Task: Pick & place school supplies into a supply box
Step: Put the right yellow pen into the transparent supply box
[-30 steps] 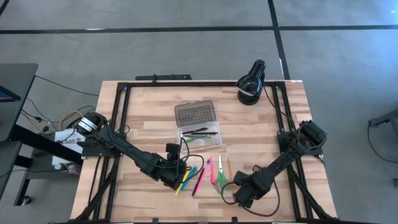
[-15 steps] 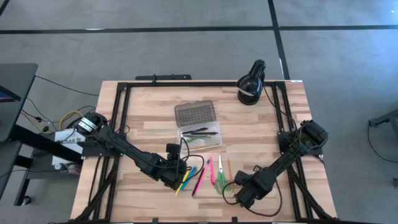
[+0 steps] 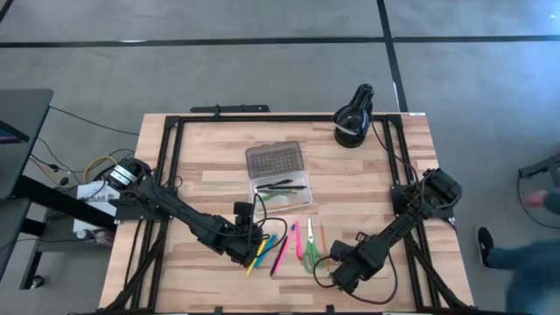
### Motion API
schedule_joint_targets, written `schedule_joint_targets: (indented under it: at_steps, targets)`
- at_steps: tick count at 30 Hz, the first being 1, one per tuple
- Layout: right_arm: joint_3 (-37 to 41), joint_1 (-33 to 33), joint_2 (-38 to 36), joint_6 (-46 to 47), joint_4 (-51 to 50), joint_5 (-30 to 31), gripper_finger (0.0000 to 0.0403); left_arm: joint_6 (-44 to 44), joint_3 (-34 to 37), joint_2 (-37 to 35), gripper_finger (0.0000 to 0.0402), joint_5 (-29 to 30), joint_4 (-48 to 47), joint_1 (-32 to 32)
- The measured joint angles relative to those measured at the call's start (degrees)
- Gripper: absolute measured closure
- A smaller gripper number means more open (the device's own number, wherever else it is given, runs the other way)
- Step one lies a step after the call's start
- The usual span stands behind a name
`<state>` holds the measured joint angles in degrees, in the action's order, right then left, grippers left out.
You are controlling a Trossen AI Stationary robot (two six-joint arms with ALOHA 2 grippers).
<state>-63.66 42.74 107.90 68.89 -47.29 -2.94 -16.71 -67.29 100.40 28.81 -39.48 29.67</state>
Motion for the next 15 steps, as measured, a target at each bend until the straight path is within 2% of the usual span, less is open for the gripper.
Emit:
schedule_joint_targets:
  at_steps: [4,10,15]
  targets:
    - [0.0,-0.1,0.0,-1.6,-0.2,0.2,0.0395,0.0,0.0,0.0,0.0269,0.0,0.0,0.0]
    - [0.0,-0.8,0.1,-4.2,-0.4,0.9,0.0383,0.0,0.0,0.0,0.0269,-0.2,0.0,0.0]
    - [-1.1,-1.8,0.2,-8.9,-1.9,0.9,0.0392,-0.5,0.0,0.0,0.0269,-0.3,-0.1,0.0]
